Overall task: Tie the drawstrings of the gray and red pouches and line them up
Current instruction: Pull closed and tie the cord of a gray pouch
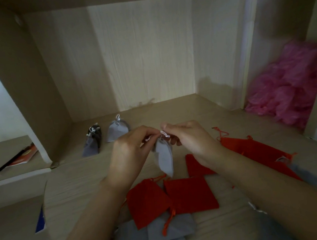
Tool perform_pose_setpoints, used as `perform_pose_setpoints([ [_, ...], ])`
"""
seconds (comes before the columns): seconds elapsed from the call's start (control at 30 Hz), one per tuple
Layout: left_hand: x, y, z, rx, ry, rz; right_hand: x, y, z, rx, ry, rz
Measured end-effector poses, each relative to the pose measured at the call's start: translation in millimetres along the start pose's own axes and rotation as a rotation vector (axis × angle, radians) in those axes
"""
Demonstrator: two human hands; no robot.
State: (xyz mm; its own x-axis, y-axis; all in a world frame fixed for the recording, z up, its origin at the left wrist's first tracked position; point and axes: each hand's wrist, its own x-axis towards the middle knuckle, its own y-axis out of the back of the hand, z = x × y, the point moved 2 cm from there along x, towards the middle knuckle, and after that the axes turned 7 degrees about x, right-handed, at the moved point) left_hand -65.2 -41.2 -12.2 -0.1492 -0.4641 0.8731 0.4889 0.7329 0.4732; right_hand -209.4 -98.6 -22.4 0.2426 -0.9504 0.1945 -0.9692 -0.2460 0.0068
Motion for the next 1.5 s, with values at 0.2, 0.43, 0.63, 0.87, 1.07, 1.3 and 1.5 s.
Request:
perform_pose_setpoints([
  [0.2,-1,0,-1,-0.013,-0.011,0.024,2,-4,9,0.365,-0.243,-0.127],
  [0.43,-2,-4,-9,-0.086,0.074,0.076,-1,-11,3,0.381,-0.168,-0.171],
  [0.63,0,-5,-16,0.04,0.127,0.103,3,-10,1,0.392,-0.176,-0.035],
  [0.87,0,-18,-16,-0.307,0.473,-0.185,10,-5,4,0.7,-0.221,0.019],
  [1.07,-3,-17,-30,-0.643,0.706,-0.112,5,0,5,0.404,-0.067,-0.114],
  [1.3,0,-14,-29,-0.724,0.707,-0.11,1,0,2,-0.029,0.065,-0.164],
  [1.5,-5,-17,-27,-0.429,0.598,-0.28,3,3,5,-0.042,0.129,-0.053],
])
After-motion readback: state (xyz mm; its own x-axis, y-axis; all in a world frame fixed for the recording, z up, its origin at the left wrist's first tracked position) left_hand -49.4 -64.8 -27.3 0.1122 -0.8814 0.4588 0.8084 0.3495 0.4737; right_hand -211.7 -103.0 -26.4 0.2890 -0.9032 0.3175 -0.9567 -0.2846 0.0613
